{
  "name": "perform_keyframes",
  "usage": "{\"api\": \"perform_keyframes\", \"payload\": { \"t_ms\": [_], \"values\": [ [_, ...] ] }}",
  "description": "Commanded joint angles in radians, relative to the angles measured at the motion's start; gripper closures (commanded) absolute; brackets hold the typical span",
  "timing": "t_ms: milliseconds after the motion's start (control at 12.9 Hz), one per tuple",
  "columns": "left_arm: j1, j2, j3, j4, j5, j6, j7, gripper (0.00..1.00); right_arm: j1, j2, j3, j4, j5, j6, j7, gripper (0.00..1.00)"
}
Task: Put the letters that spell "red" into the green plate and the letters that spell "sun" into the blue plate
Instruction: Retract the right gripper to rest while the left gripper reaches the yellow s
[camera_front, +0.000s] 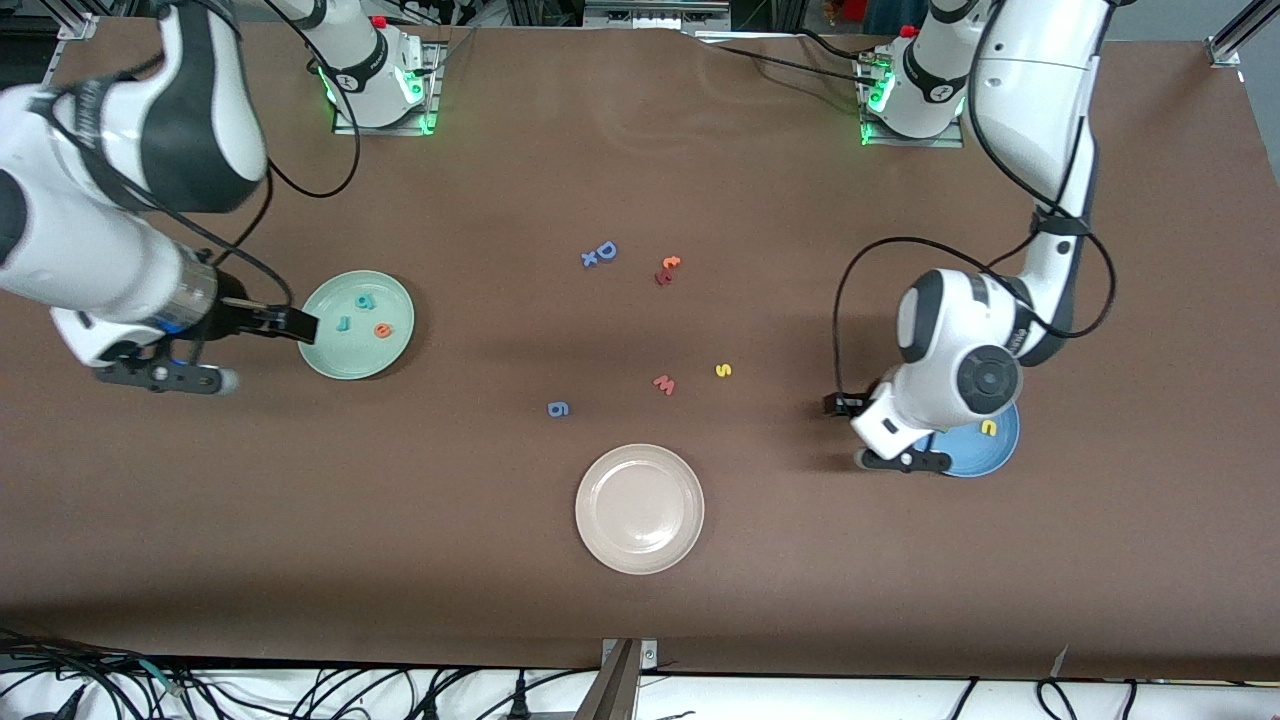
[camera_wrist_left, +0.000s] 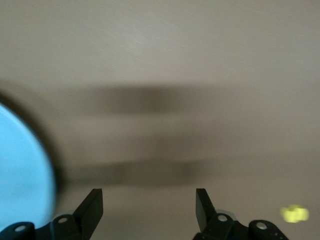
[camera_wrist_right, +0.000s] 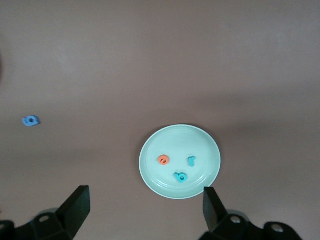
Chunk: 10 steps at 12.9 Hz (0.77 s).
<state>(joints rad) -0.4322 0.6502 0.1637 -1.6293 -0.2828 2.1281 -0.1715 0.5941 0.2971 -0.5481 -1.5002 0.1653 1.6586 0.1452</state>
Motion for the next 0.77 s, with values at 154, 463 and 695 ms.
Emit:
{"api": "perform_keyframes", "payload": {
  "t_ms": [154, 463, 695],
  "values": [
    [-0.095, -0.014, -0.030, 0.031, 0.028, -0.017, -0.237, 0.17, -0.287, -0.143, 0.319, -0.013, -0.085, -0.103, -0.007, 0.00],
    [-0.094, -0.023, -0.133, 0.034, 0.284, 0.065, 0.132, 0.17, -0.525, -0.265, 0.522, -0.175, -0.115, 0.003, -0.016, 0.00],
    [-0.096, -0.008, -0.165, 0.031, 0.280, 0.128, 0.421, 0.18, -0.588, -0.320, 0.524, -0.177, -0.105, 0.048, -0.022, 0.00]
  ]
}}
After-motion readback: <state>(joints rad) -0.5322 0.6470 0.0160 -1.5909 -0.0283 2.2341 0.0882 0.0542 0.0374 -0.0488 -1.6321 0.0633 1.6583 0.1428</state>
